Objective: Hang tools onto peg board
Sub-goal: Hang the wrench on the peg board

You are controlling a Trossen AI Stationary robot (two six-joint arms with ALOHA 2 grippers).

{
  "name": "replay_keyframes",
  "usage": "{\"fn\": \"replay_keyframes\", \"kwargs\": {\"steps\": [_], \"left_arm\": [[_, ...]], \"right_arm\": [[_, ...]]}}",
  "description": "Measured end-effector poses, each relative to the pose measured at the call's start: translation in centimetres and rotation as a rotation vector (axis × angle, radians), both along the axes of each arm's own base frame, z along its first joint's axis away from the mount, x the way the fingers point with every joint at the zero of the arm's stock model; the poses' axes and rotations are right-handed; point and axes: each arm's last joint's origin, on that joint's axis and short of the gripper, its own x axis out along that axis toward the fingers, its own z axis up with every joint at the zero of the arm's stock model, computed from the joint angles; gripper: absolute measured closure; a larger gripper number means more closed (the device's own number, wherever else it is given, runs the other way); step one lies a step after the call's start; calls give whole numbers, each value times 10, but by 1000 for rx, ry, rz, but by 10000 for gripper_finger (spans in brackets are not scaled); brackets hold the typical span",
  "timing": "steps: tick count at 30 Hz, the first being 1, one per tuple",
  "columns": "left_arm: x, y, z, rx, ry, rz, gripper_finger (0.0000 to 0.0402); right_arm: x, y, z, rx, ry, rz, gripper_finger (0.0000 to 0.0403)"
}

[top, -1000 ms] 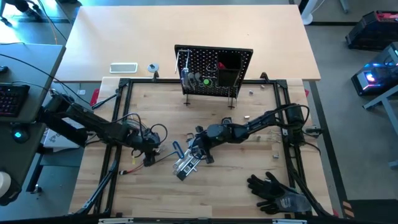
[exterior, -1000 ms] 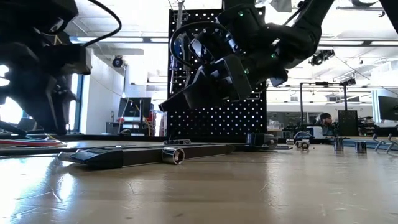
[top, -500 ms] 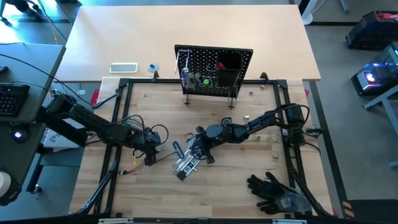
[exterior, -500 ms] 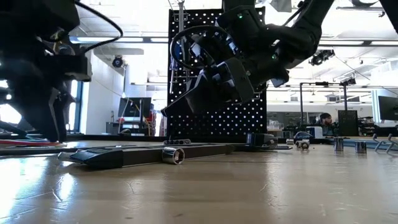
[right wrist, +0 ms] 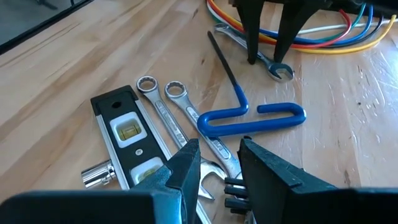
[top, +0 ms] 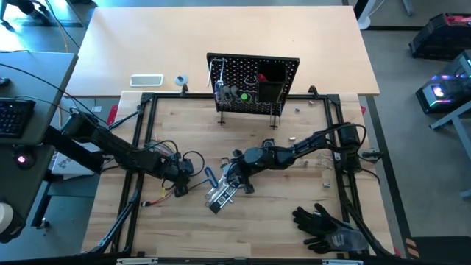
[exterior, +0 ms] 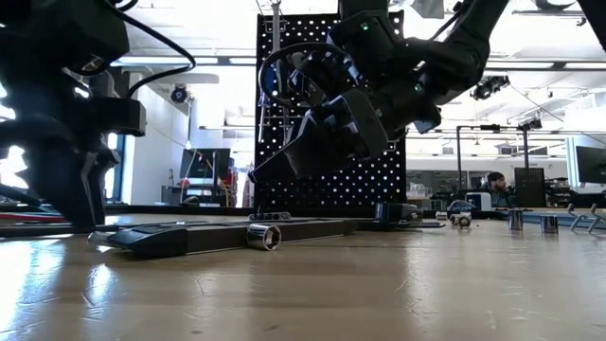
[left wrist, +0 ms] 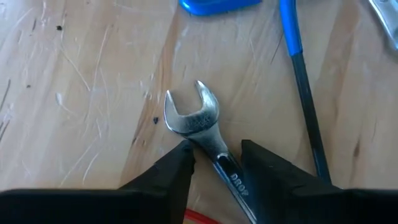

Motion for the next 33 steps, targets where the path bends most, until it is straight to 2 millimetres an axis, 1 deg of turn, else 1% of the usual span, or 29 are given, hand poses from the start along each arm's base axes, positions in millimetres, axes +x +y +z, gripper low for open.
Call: {"fn": "replay_keyframes", "kwargs": {"steps": [7,11,17,21,27,33], "left_arm": [[1,1,-1,40,-10,-34,337],[4,3,-1,55,-31,-55,356],[12,10,1,57,-91,-73,361],[23,19,2,79,-155,-71,362],[42,40,-7,131,-228,-25,362],[62,63,-18,135,-316,-16,362]], "right_arm": [[0,0,-1,16,12,-8,295],[0,0,-1,18,16,-10,295],[-1,0,-1,18,19,-10,295],[-1,0,-2,17,28,-9,295],[-2,0,-4,16,52,-6,295],[-6,-1,1,-8,95,-28,295]]}}
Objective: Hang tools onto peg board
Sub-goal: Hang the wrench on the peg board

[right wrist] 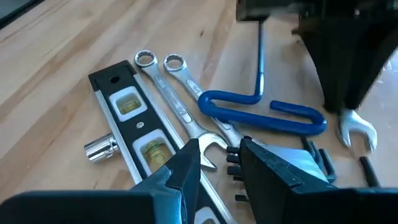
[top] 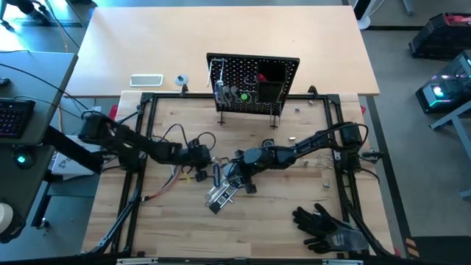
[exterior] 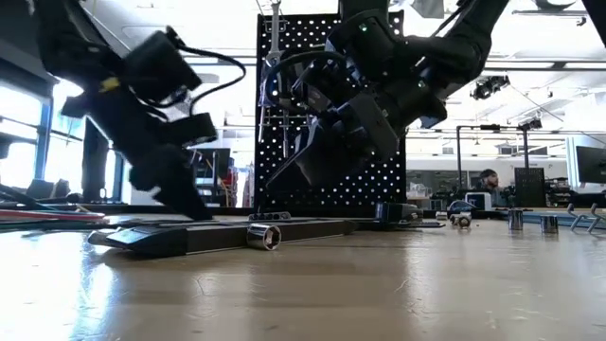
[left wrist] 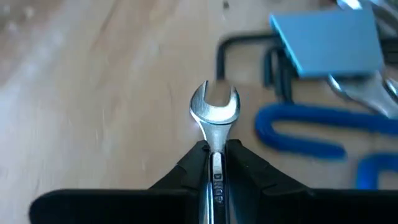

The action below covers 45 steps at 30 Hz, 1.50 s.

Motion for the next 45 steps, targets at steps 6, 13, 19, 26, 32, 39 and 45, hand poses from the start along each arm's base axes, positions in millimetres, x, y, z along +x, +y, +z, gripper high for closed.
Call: {"fn": "replay_keyframes", "kwargs": {"steps": [6,13,19,26,32,39,45], "left_arm": [[25,14,7,46,-37,-48,362],[37,16,26,92,-32,-107,347],[34,11,37,85,-43,-130,309],[20,11,37,56,77,-117,273],[5,9,40,23,185,-66,248],[-7,2,53,1,200,-36,223],[-12,-2,44,-18,261,-40,217]], "right_arm": [[-3,-4,5,-86,21,-60,295],[-3,-23,7,-123,20,-129,295],[-3,-41,8,-141,6,-149,295],[-1,-59,12,-163,-31,-106,294],[6,-72,22,-198,-72,-70,276],[15,-90,26,-184,-76,-68,236],[26,-100,2,-179,-27,-44,234]]}}
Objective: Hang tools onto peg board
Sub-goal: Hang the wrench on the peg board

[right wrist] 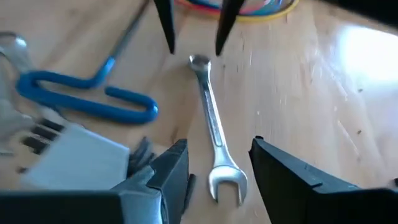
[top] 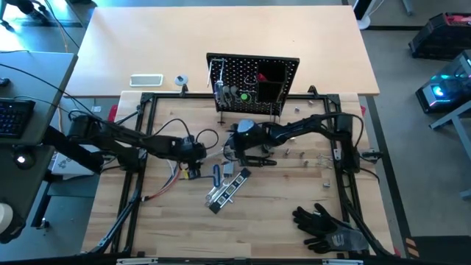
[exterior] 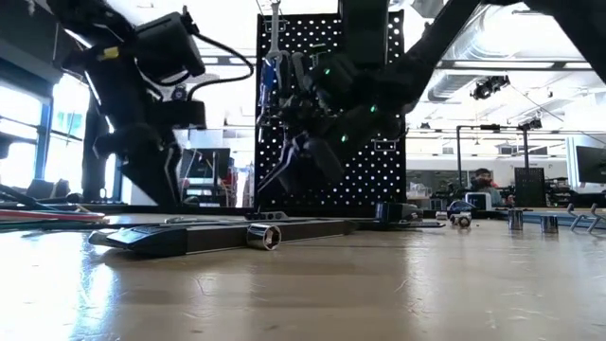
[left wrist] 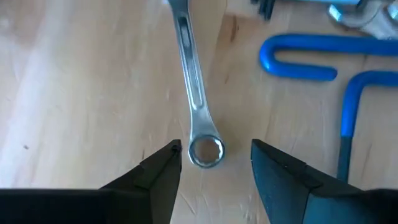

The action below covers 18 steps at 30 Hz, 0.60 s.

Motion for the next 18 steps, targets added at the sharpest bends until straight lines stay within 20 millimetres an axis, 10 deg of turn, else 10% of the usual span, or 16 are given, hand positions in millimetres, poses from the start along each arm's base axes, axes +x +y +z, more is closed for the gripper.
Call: {"fn": "replay_keyframes", "kwargs": {"steps": [18], "left_arm": [[-10,5,-24,28,-65,-6,306]], "right_arm": [[53,-16,-45,69,159,26,251]]}}
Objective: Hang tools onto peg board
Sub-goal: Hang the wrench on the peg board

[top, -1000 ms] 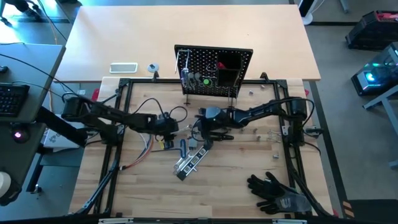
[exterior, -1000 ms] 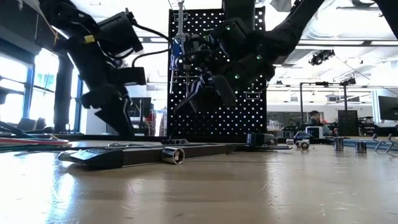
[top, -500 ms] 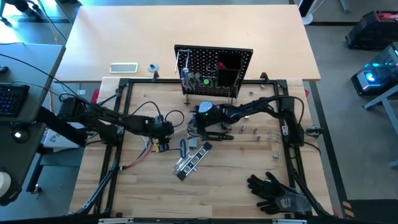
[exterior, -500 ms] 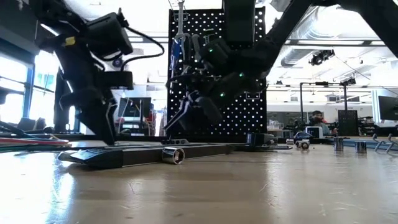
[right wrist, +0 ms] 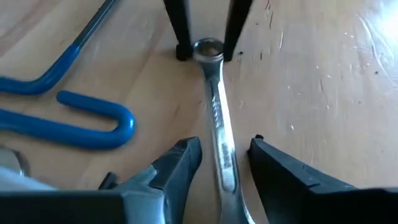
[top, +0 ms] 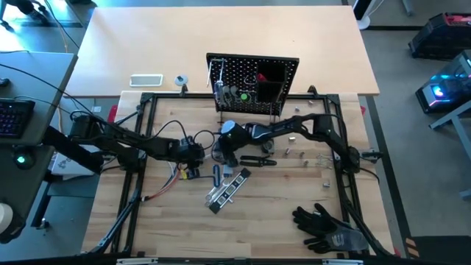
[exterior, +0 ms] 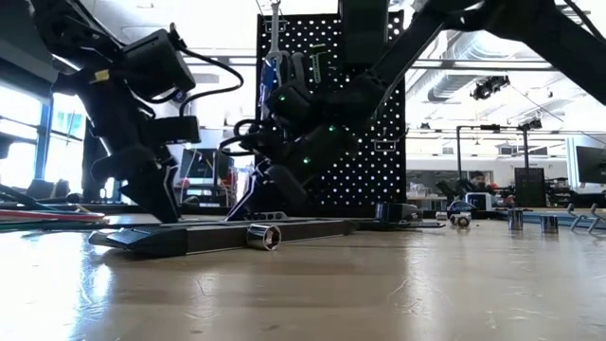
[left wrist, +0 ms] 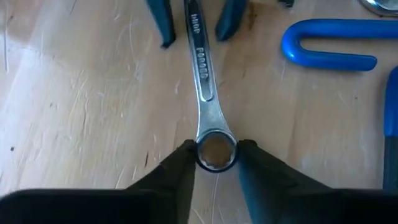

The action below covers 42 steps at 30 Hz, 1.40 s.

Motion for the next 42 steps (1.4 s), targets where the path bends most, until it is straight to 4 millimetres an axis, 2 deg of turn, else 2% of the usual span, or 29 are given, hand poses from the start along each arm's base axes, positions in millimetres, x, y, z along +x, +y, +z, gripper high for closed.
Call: {"fn": "replay_keyframes", "kwargs": {"steps": [3,8,13,17,24,29,38,42], "left_arm": [[1,0,1,22,-12,-24,338],[4,0,2,82,-26,-62,343],[10,1,10,128,-51,-95,399],[17,1,18,147,-80,-112,399],[16,2,20,149,-37,-114,399],[16,1,20,98,-53,-113,368],[20,1,22,71,-106,-92,243],[21,0,22,57,-124,-89,202]], "right_arm": [[0,-3,0,6,10,-8,290],[-2,-6,-2,-6,46,-17,379],[-4,-5,-2,-5,68,-36,369],[-4,-5,3,3,63,-45,370],[-6,-4,14,-8,58,-33,379],[-7,2,23,-30,56,-14,391],[-8,8,32,-61,68,-8,402],[-7,13,32,-81,67,-2,402]]}}
